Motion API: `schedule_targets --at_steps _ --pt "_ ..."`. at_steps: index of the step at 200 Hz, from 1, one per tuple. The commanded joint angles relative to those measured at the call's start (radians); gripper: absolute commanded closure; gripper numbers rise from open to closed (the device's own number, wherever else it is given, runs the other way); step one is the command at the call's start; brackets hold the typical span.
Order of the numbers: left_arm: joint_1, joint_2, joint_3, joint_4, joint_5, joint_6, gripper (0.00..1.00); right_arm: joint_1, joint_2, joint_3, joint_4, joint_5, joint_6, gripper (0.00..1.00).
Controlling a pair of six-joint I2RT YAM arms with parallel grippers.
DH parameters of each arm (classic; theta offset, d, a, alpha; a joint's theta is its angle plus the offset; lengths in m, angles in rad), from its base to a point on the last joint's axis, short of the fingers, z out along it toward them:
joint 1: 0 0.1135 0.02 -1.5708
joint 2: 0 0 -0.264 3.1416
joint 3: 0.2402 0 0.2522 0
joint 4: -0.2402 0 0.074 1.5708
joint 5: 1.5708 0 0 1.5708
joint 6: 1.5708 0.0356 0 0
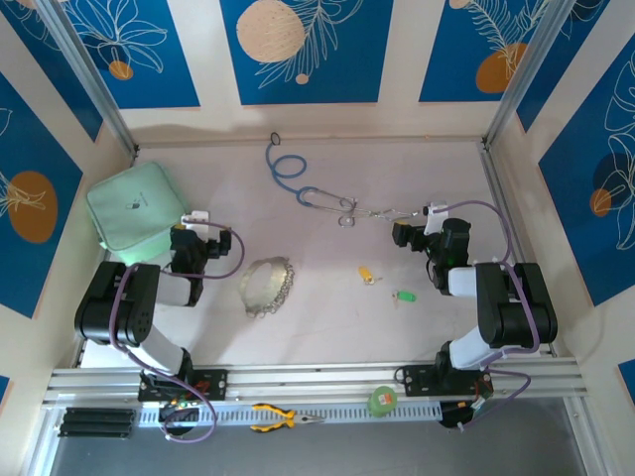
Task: Put the keys on the keyring
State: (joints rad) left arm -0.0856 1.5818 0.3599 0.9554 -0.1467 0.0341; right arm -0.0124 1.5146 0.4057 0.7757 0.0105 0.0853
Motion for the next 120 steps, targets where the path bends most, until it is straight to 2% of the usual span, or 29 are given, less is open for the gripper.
schedule_targets --at_steps 1,13,24,39,55,89,120 --pt "0.012 -0.08 -0.02 -0.003 -0.006 -0.014 0.0 0.036 -0.108 0.051 -0.135 0.047 -0.029 0.06" --pt "0.012 -0.163 -0.001 -0.11 -0.041 -0.025 0.0 0.061 -0.195 0.099 -0.272 0.109 -0.022 0.05" --pt "0.012 -0.236 0.049 -0.26 -0.091 -0.041 0.0 0.072 -0.255 0.147 -0.379 0.182 0.089 0.05" --pt "0.011 -0.302 0.101 -0.329 -0.132 -0.043 0.01 0.075 -0.301 0.221 -0.531 0.141 0.228 0.07" --pt "0.009 -0.354 0.145 -0.367 -0.094 -0.054 0.04 0.114 -0.322 0.27 -0.634 0.117 0.305 0.11" --pt "-0.019 -0.413 0.271 -0.622 0.05 -0.185 0.07 0.27 -0.347 0.344 -0.827 0.123 0.328 0.16" --pt "-0.161 -0.394 0.367 -0.908 0.012 -0.305 0.09 0.39 -0.304 0.405 -1.023 0.101 0.451 0.19"
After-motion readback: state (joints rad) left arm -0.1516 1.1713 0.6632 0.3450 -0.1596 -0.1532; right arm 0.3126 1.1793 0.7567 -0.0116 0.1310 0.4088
